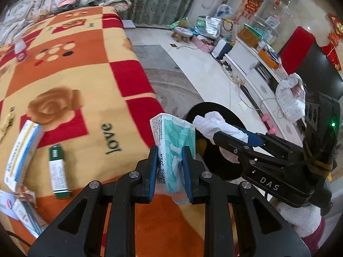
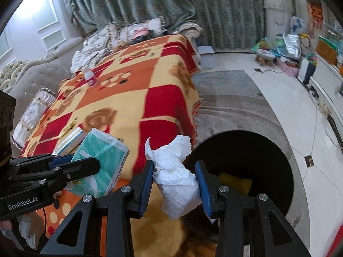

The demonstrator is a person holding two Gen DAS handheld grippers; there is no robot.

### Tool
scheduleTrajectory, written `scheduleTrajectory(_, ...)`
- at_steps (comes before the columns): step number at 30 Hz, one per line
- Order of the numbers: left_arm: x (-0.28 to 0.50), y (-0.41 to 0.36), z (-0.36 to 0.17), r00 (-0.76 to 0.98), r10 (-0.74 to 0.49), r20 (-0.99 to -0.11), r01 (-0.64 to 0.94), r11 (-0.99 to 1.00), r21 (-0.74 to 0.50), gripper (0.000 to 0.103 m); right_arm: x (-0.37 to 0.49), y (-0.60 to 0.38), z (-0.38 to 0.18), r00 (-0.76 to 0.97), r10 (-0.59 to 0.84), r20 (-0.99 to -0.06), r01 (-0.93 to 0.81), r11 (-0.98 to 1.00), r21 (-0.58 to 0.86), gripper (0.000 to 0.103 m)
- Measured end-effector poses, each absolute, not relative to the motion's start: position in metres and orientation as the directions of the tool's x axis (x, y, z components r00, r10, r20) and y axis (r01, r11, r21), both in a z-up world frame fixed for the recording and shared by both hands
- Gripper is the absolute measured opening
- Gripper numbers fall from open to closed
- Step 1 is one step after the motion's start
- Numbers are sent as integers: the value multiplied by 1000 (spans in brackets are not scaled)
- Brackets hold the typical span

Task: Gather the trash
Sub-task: 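Carry the teal tissue pack and white tissue over the black bin, then open both tools to drop the tissue pack and tissue into the bin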

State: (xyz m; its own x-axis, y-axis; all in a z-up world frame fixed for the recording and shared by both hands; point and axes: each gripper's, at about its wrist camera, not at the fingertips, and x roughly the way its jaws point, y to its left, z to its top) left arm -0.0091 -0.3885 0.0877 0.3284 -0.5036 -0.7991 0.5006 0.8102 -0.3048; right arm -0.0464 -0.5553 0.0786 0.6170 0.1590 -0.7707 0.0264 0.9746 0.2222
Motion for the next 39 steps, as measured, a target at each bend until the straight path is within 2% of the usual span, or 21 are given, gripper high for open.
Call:
scheduleTrajectory(25, 3, -449, 60, 219, -559, -800, 520, 761, -389, 20, -57, -625, 45, 578, 99, -810, 171, 956, 239, 38)
scheduleTrajectory(29, 1, -452, 58, 218, -564, -796, 521, 757, -394, 24, -57, -630, 43, 573, 86, -815, 189, 954, 233, 42)
scheduleTrajectory(31, 1, -453, 58, 215, -567, -795, 524, 754, -396, 32, -57, -633, 43, 572, 81, -816, 199, 951, 235, 44)
scheduleTrajectory(33, 1, -452, 58, 211, -575, -790, 522, 750, -406, 44, -57, -634, 44, 572, 73, -817, 207, 951, 230, 45)
scheduleTrajectory(39, -3, -445, 61, 214, -565, -797, 522, 755, -396, 45, -56, -632, 45, 565, 69, -822, 215, 950, 227, 48)
